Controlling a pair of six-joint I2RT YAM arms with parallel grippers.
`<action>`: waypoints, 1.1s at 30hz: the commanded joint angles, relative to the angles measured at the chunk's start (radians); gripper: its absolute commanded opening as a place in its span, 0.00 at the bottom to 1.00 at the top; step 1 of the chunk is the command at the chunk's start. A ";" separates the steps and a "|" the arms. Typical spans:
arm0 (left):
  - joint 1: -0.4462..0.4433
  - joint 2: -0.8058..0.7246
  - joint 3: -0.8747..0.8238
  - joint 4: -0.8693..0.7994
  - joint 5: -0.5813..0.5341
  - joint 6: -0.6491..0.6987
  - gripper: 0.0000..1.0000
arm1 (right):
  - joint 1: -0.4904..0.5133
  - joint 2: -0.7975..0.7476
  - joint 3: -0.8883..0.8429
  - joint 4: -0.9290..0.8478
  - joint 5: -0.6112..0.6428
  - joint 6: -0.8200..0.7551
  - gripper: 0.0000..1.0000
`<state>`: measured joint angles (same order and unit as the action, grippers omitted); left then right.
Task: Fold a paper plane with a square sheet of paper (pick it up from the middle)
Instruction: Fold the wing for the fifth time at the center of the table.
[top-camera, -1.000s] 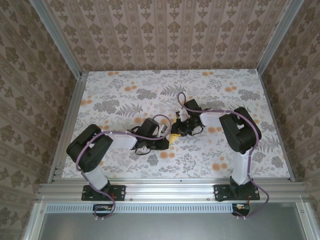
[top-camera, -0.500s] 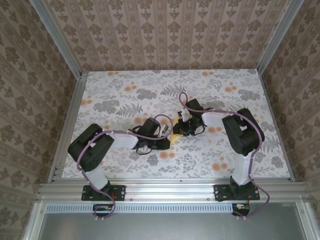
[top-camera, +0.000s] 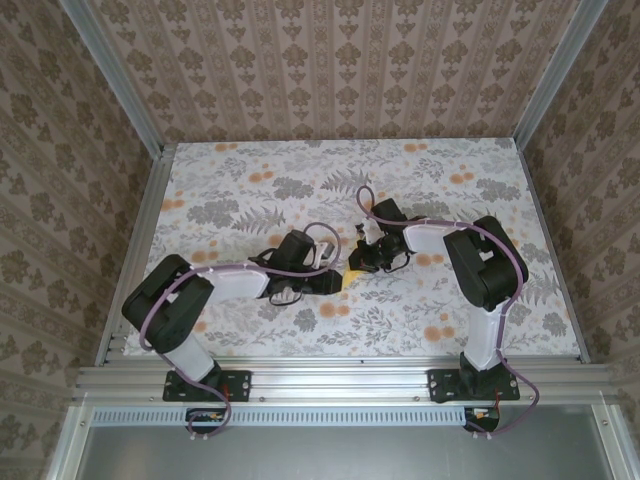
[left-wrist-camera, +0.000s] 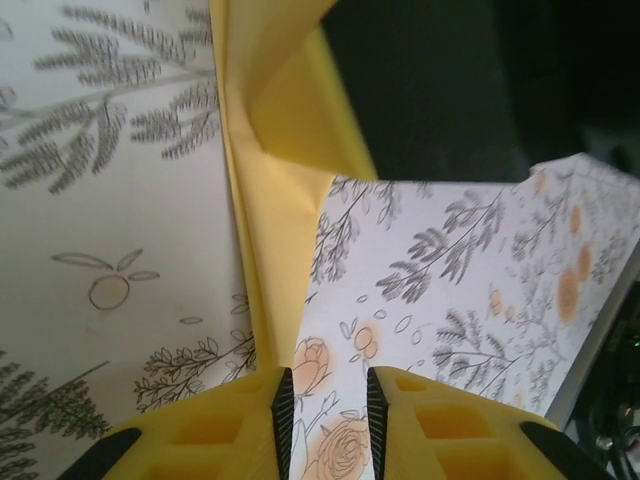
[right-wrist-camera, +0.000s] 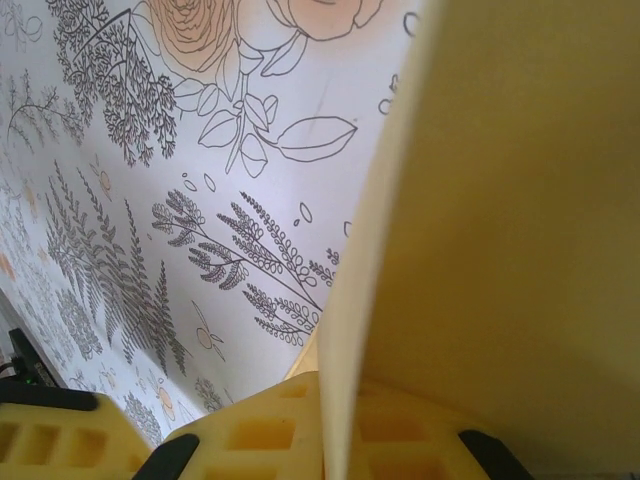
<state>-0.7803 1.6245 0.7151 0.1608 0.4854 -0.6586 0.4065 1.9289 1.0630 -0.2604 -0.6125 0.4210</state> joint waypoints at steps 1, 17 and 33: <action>0.009 -0.013 -0.007 0.037 0.019 -0.038 0.30 | -0.007 0.046 -0.034 -0.019 0.066 -0.034 0.09; 0.002 0.138 0.078 0.065 0.025 -0.060 0.22 | -0.009 0.066 -0.031 -0.017 0.065 -0.040 0.11; 0.001 0.165 0.083 0.065 0.042 -0.059 0.19 | -0.011 0.084 -0.018 -0.027 0.072 -0.030 0.12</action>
<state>-0.7773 1.7657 0.7769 0.2211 0.5034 -0.7116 0.3973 1.9442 1.0611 -0.2440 -0.6476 0.3985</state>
